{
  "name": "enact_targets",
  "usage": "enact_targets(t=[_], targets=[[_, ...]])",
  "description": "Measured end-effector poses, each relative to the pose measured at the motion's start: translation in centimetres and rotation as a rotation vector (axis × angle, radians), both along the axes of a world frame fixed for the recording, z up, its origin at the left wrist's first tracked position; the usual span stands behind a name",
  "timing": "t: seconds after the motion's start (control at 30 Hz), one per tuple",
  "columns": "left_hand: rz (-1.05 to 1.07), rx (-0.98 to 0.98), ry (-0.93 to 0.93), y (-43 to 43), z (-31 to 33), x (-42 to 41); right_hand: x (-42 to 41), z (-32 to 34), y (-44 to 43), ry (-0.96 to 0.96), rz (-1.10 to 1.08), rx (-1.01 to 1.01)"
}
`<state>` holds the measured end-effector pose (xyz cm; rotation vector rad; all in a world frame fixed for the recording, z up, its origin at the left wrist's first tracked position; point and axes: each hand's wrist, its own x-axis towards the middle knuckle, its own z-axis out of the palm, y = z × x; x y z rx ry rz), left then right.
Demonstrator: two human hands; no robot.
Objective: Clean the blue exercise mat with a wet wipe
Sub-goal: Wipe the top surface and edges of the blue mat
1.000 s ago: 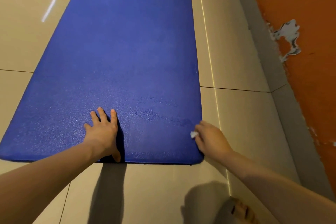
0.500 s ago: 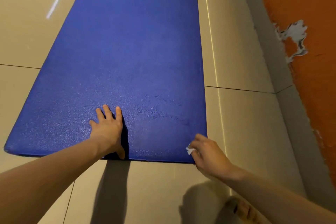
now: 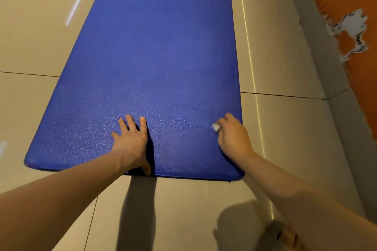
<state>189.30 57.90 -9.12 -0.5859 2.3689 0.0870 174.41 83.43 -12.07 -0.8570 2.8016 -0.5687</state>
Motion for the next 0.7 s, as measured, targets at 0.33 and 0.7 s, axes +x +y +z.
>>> enact_targets(t=[0.33,0.7], targets=[[0.004,0.007,-0.008,0.0,0.0,-0.1,3.5,1.2,3.1,0.022,0.431,0.111],[-0.001,0.002,-0.016,0.0,0.1,-0.1,-5.5,0.1,-3.4,0.017,-0.078,0.028]])
